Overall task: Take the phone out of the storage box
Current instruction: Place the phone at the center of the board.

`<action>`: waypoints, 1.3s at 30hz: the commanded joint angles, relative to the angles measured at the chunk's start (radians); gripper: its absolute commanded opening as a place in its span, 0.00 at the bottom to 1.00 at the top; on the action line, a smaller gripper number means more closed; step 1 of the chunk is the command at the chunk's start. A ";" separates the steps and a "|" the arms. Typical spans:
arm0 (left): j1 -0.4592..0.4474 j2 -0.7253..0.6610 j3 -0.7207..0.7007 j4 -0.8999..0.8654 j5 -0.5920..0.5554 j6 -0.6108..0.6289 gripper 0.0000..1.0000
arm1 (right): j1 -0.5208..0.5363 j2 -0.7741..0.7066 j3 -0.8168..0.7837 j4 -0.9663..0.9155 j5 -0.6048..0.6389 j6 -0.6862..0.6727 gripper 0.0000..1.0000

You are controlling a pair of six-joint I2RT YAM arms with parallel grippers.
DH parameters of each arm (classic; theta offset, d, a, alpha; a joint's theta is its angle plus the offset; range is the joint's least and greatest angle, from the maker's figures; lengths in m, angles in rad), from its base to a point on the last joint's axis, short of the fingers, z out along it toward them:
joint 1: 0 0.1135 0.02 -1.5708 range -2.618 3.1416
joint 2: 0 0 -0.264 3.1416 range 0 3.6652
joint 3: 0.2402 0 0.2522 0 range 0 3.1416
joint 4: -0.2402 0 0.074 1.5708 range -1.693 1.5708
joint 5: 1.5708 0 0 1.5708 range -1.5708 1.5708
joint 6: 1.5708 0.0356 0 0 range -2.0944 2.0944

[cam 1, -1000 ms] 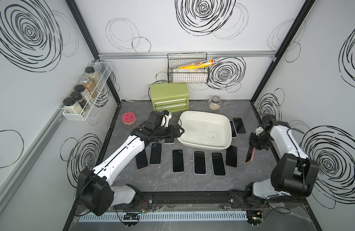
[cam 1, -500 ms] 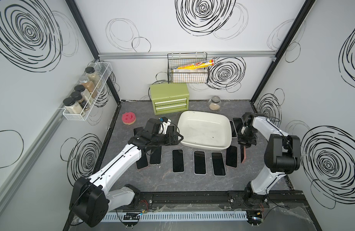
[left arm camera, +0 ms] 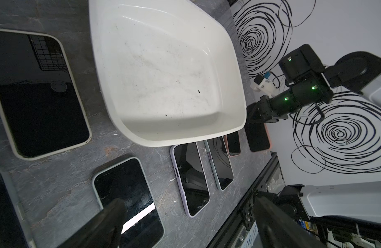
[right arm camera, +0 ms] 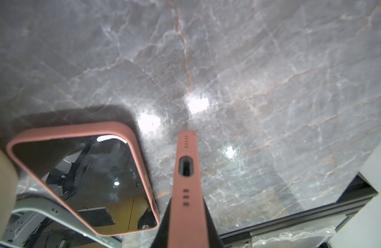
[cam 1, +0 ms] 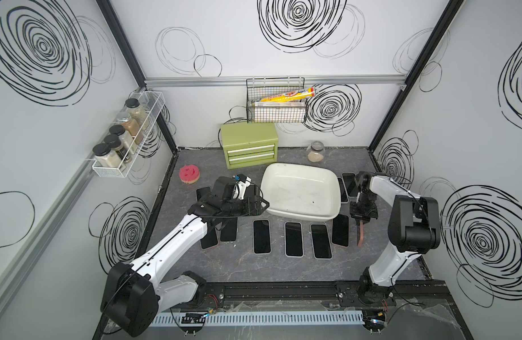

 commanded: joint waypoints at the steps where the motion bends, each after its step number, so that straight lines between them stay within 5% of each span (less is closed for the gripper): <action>1: 0.010 0.012 -0.014 0.050 0.023 0.022 0.99 | 0.000 0.014 0.006 0.029 0.007 0.004 0.00; 11: 0.010 0.054 0.015 0.042 0.037 0.030 0.99 | 0.000 0.020 -0.039 0.084 -0.007 -0.005 0.03; 23: 0.010 0.079 0.018 0.041 0.046 0.033 0.99 | 0.000 0.004 -0.056 0.089 0.045 0.017 0.46; 39: 0.011 0.080 0.024 0.025 0.047 0.037 0.99 | -0.068 -0.089 -0.041 0.038 0.103 0.062 0.49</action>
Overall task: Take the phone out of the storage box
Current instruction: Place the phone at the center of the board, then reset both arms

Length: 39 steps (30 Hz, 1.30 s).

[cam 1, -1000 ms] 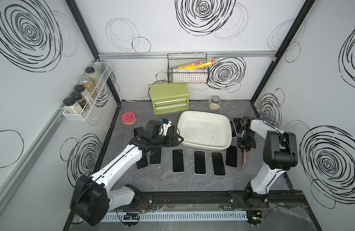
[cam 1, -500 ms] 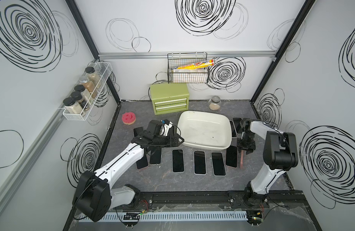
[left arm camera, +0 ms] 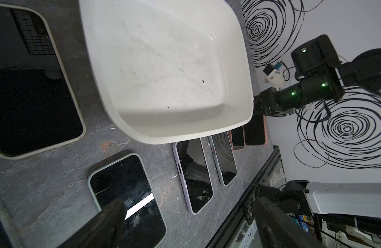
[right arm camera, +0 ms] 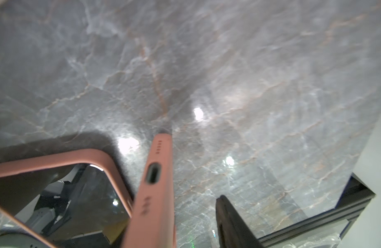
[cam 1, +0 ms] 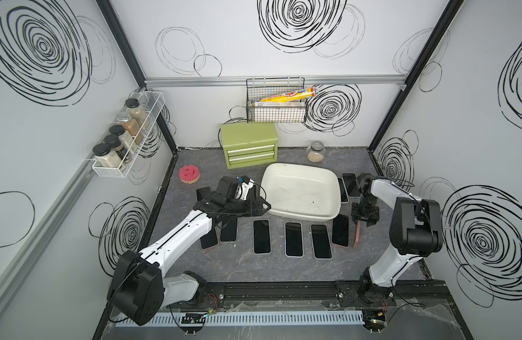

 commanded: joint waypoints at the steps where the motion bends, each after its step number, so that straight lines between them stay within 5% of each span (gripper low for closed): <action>1: 0.009 0.003 0.023 0.015 0.013 0.021 0.99 | -0.045 -0.033 0.036 -0.071 0.036 0.021 0.49; 18: 0.009 0.019 0.033 0.014 0.018 0.015 0.99 | -0.080 0.033 0.108 -0.113 -0.006 -0.005 0.49; 27: 0.025 -0.115 0.048 0.142 0.043 -0.104 0.99 | -0.058 -0.141 0.447 -0.133 -0.161 -0.027 0.64; 31: 0.119 -0.128 0.166 0.021 -0.062 -0.073 0.99 | 0.000 -0.268 0.468 0.054 -0.277 -0.084 0.69; 39: 0.311 -0.116 0.249 0.047 -0.256 -0.078 0.99 | 0.033 -0.578 0.072 0.728 -0.332 -0.128 0.80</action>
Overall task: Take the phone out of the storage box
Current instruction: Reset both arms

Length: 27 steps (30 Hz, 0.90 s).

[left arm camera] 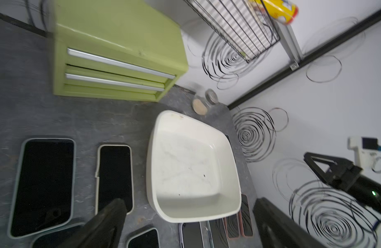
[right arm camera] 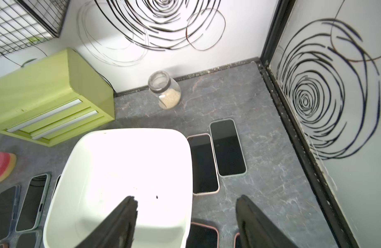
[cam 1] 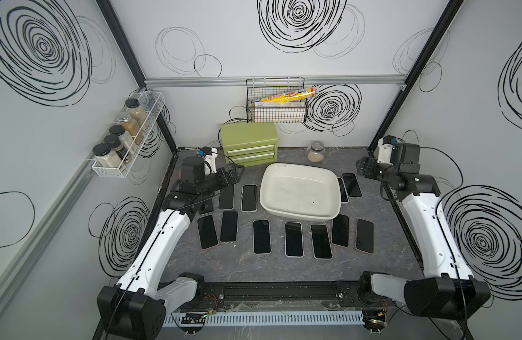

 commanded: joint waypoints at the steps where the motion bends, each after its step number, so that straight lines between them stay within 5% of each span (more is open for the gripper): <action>1: 0.007 -0.016 0.021 0.093 -0.176 -0.003 0.99 | -0.002 -0.068 -0.140 0.394 -0.046 -0.035 0.84; 10: 0.053 -0.133 -0.264 0.370 -0.668 0.186 0.99 | -0.002 -0.112 -0.424 0.701 0.090 -0.133 0.95; 15: 0.253 -0.211 -0.537 0.648 -0.650 0.252 0.99 | -0.002 -0.170 -0.637 0.886 0.191 -0.189 1.00; 23: 0.271 -0.062 -0.832 1.113 -0.613 0.293 0.99 | -0.002 -0.237 -1.064 1.415 0.308 -0.242 1.00; 27: 0.241 0.052 -0.947 1.418 -0.619 0.333 0.99 | -0.002 -0.176 -1.091 1.442 0.305 -0.198 1.00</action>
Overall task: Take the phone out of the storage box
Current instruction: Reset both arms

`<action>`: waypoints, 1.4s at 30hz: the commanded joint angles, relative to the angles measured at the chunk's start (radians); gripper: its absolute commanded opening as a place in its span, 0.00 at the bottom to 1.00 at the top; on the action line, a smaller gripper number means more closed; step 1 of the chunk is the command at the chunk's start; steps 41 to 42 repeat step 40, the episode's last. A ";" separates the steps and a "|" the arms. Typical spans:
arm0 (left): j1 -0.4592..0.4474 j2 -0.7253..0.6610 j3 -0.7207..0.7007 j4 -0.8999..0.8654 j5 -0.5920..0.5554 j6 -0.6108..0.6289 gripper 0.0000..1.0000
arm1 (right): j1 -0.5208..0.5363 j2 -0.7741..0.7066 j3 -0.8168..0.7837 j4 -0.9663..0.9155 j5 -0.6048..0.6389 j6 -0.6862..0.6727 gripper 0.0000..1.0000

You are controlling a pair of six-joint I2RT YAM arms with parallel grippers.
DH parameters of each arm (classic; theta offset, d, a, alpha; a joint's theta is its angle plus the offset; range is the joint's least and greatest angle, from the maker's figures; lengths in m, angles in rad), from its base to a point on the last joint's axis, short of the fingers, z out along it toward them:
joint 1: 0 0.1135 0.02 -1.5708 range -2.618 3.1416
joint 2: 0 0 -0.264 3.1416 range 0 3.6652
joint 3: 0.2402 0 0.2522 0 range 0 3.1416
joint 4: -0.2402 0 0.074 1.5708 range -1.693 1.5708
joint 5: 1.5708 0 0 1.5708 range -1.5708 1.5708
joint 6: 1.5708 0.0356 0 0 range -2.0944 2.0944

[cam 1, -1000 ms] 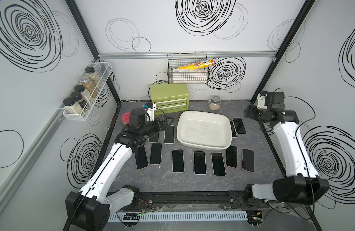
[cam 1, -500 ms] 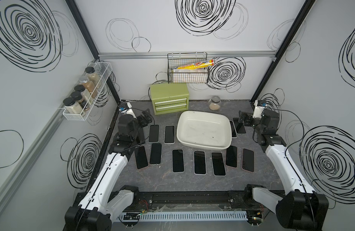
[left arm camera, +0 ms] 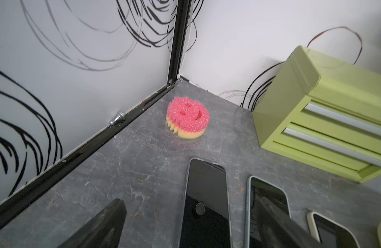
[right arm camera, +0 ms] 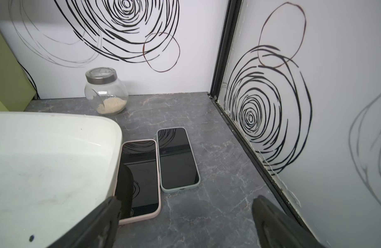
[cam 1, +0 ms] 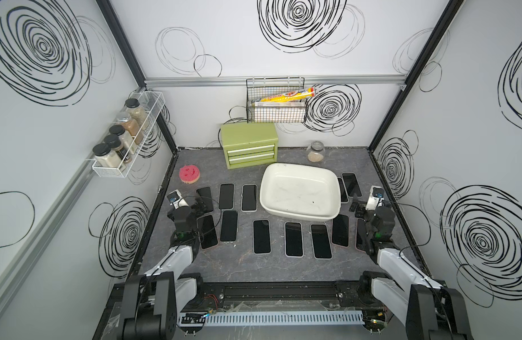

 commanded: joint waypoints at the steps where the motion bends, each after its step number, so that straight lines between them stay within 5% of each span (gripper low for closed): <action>1: -0.040 0.094 -0.053 0.398 -0.020 0.067 0.99 | -0.001 0.044 0.002 0.193 0.052 0.025 1.00; 6: -0.069 0.271 -0.073 0.618 -0.027 0.097 0.99 | -0.001 0.182 -0.074 0.459 -0.110 0.075 1.00; 12: -0.129 0.427 -0.077 0.816 -0.043 0.178 0.99 | -0.001 0.464 -0.131 0.805 -0.096 0.120 1.00; 14: -0.133 0.369 -0.032 0.637 -0.027 0.167 0.99 | 0.004 0.558 -0.127 0.922 -0.147 0.100 1.00; 17: -0.140 0.420 -0.009 0.673 -0.032 0.193 0.99 | 0.012 0.475 -0.058 0.655 -0.132 0.093 1.00; 20: -0.141 0.390 0.029 0.535 -0.042 0.179 0.99 | 0.022 0.539 -0.071 0.784 -0.139 0.076 1.00; 23: -0.148 0.411 0.019 0.609 -0.056 0.191 0.99 | 0.022 0.493 -0.046 0.663 -0.141 0.078 1.00; 27: -0.150 0.410 0.018 0.612 -0.059 0.193 0.99 | 0.022 0.531 -0.076 0.782 -0.148 0.073 1.00; 42: -0.152 0.405 0.021 0.597 -0.060 0.194 0.99 | 0.023 0.530 -0.042 0.713 -0.212 0.048 1.00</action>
